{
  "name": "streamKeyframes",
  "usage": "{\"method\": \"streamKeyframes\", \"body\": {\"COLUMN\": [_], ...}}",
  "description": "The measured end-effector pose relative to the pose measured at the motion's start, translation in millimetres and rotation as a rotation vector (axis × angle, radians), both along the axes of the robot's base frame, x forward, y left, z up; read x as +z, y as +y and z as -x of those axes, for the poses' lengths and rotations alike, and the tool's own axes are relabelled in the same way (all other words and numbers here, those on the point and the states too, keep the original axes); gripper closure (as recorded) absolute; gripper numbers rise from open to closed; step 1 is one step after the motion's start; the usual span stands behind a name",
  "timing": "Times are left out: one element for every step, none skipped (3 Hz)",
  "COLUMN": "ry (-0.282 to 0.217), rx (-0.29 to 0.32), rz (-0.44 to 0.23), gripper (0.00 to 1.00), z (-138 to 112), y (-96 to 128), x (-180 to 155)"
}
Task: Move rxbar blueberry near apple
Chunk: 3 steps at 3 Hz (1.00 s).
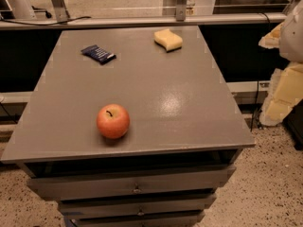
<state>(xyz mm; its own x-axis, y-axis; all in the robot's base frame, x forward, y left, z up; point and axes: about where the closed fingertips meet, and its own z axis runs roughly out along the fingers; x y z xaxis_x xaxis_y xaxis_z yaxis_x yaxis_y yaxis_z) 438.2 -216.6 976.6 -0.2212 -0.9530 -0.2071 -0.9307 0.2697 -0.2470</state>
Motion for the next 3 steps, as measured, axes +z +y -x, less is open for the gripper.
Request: {"method": "streamKeyframes", "body": {"ry": [0.0,-0.037,-0.087], "rx": [0.0,0.016,0.03], "rz": [0.0,-0.063,-0.195], "gripper": [0.0,0.0,0.0], "z": [0.0,-15.1,-45.9], "y": [0.0,13.0,53.7], "x": [0.0,2.5,-10.2]}}
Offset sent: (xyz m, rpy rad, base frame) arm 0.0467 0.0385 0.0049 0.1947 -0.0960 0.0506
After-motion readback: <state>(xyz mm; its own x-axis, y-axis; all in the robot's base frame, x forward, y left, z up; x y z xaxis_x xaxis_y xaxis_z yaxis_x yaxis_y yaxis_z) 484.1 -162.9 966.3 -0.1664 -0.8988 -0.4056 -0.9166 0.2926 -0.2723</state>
